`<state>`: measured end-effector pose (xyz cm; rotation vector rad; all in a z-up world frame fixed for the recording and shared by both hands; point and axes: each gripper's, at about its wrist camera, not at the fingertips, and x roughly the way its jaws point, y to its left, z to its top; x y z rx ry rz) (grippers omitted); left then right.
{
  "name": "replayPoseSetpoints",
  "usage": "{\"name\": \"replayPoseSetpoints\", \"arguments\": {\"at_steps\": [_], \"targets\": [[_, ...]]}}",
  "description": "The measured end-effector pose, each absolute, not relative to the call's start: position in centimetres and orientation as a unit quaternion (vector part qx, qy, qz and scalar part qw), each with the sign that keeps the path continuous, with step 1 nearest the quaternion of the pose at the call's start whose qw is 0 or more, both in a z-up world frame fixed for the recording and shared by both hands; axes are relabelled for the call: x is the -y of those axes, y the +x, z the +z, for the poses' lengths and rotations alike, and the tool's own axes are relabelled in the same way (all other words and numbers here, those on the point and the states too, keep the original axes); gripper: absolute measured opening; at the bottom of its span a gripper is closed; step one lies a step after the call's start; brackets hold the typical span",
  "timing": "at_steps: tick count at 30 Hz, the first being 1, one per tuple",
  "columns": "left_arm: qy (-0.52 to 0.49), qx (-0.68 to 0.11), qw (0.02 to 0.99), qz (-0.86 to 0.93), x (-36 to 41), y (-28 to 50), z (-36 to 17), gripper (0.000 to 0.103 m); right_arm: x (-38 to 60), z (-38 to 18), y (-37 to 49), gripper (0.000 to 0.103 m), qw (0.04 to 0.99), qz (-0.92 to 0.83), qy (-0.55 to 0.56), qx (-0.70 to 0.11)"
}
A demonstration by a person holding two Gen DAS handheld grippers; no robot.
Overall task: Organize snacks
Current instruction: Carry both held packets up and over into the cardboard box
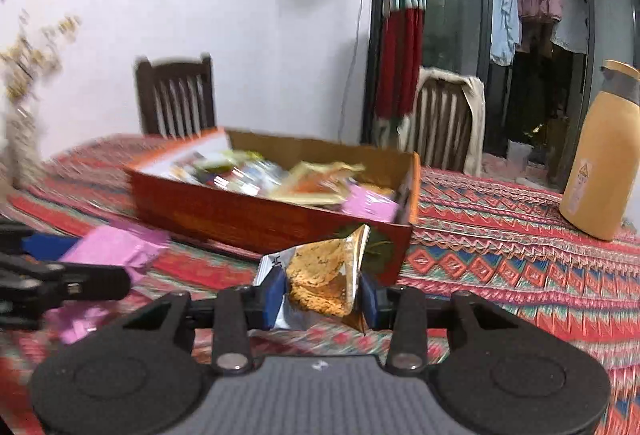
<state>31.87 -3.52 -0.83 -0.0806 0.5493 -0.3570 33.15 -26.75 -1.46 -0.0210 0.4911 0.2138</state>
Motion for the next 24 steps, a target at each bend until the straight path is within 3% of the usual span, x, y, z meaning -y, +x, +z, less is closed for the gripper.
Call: {"name": "replayPoseSetpoints", "arguments": {"at_steps": [9,24], "targets": [[-0.075,-0.274,0.946,-0.155,-1.1,27.0,-0.8,0.061,24.5,-1.4,23.9,0.039,0.964,0.112,0.017,-0.239],[-0.076,-0.257,0.951,-0.152,-1.9,25.5,-0.5,0.061,25.0,-0.1,21.5,0.039,0.972,0.093,0.016,-0.215]]}}
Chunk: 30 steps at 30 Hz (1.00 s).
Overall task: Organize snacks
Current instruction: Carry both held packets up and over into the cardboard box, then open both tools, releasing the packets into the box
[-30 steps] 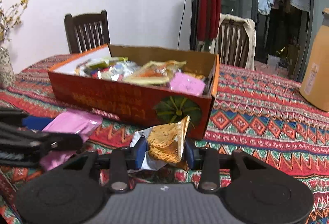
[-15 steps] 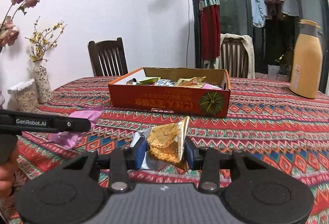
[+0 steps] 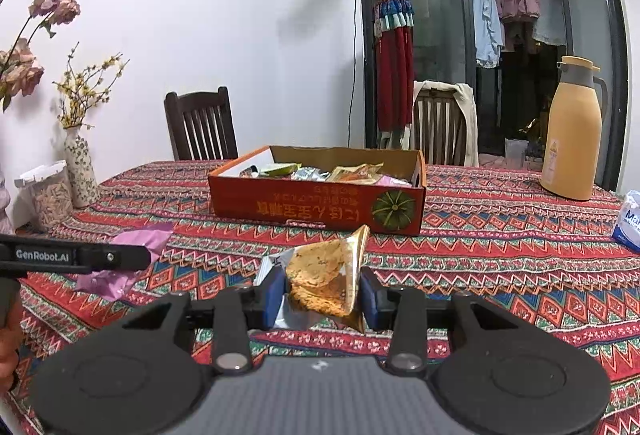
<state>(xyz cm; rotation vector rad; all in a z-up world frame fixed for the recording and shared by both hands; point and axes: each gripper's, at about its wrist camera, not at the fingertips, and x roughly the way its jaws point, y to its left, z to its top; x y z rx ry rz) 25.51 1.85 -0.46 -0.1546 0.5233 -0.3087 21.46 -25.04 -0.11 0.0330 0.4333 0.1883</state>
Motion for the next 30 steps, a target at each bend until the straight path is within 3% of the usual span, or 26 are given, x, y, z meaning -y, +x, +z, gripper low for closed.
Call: {"name": "replayPoseSetpoints", "arguments": {"at_steps": [5,11,18,24,26,28,30], "targets": [[-0.063,-0.222,0.958,-0.167,-1.4,30.2,2.6,0.061,25.9,2.1,25.1,0.039,0.976,0.104,0.020,-0.191],[-0.069,-0.235,0.955,-0.168,-0.1,42.0,5.9,0.061,26.9,6.0,36.2,0.039,0.976,0.123,0.030,-0.177],[-0.094,-0.279,0.941,-0.165,2.3,54.8,5.4,0.061,29.1,5.0,53.0,0.040,0.968,0.038,0.054,-0.244],[-0.059,-0.340,0.926,-0.151,4.5,62.0,2.3,0.062,29.1,1.9,60.6,0.045,0.951,0.026,0.031,-0.307],[-0.047,-0.334,0.929,-0.149,5.1,62.8,1.9,0.073,29.4,1.3,61.7,0.053,0.946,0.013,0.020,-0.323],[-0.037,-0.323,0.932,-0.161,5.6,62.9,1.7,0.086,30.2,1.1,61.9,0.076,0.945,0.013,0.033,-0.324],[-0.033,-0.313,0.934,-0.170,6.1,62.6,1.6,0.092,31.1,1.0,61.5,0.078,0.946,0.031,0.059,-0.317]]}}
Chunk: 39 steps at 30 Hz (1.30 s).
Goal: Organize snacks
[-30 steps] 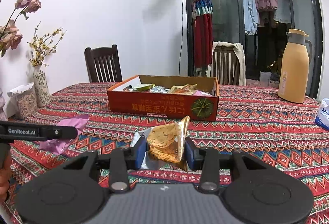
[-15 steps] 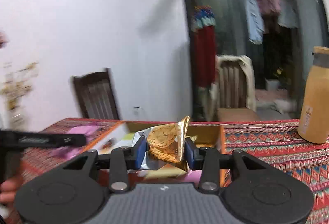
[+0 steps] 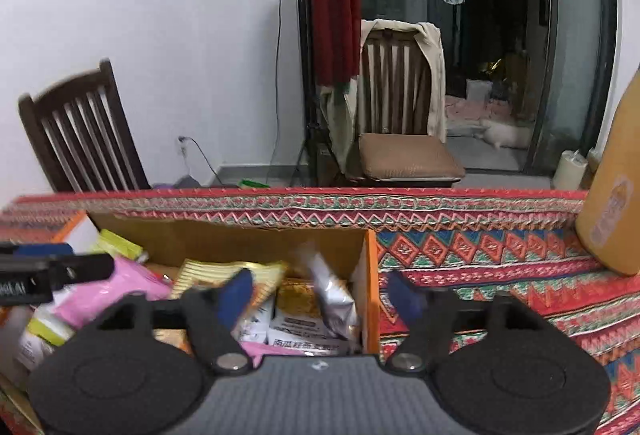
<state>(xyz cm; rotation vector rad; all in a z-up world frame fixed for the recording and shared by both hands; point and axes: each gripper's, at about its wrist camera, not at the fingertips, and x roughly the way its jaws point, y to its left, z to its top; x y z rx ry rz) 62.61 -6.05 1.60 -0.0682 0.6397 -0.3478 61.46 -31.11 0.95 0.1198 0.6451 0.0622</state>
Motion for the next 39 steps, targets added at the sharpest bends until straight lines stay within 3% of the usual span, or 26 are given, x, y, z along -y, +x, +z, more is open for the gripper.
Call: {"name": "replayPoseSetpoints", "arguments": {"at_steps": [10,16,24,32,39], "targets": [[-0.017,-0.286,0.940,-0.183,5.3,56.4,3.6,0.095,32.0,3.8,55.5,0.085,0.958,0.044,0.057,-0.278],[0.019,-0.223,0.955,-0.196,3.5,47.3,7.5,0.103,30.8,7.2,48.9,0.087,0.963,0.066,0.027,-0.260],[0.017,-0.156,0.975,-0.159,-0.9,34.2,10.3,0.103,28.7,10.6,38.1,0.094,0.972,0.090,0.009,-0.215],[-0.008,-0.100,0.988,-0.113,-4.4,21.9,10.5,0.103,27.0,10.4,26.7,0.097,0.982,0.091,0.012,-0.167],[0.016,-0.027,0.998,-0.058,-2.3,11.0,8.3,0.103,24.1,7.0,14.8,0.102,0.995,0.046,-0.028,-0.085]]}}
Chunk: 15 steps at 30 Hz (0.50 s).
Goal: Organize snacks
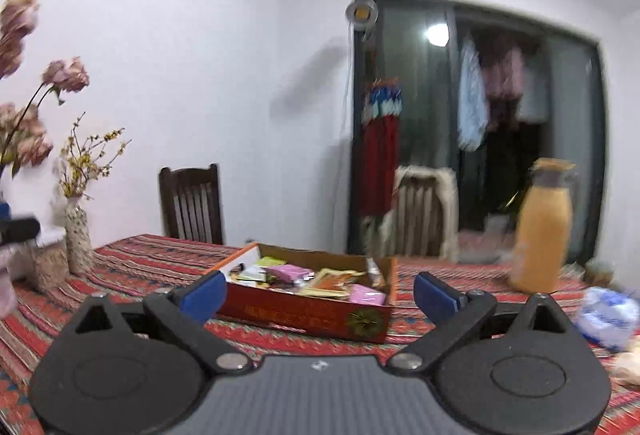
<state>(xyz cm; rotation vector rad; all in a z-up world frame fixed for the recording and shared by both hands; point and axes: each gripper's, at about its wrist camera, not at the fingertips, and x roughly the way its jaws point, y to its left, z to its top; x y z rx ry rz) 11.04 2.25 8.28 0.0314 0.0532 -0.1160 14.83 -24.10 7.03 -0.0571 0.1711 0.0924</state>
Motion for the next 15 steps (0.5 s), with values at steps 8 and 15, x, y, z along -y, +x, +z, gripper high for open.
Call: {"name": "replayPoseSetpoints", "arguments": {"at_steps": [8,15], "targets": [[0.016,-0.059,0.998,-0.033,-1.4,2.0,1.6,0.103,21.3,1.1,3.6,0.103,0.993,0.027,-0.036,-0.105],[0.069,-0.088,0.991,-0.071,0.5,-2.7,-1.8,0.103,18.8,-1.8,-2.7,0.103,0.990,0.030,-0.043,-0.134]]}}
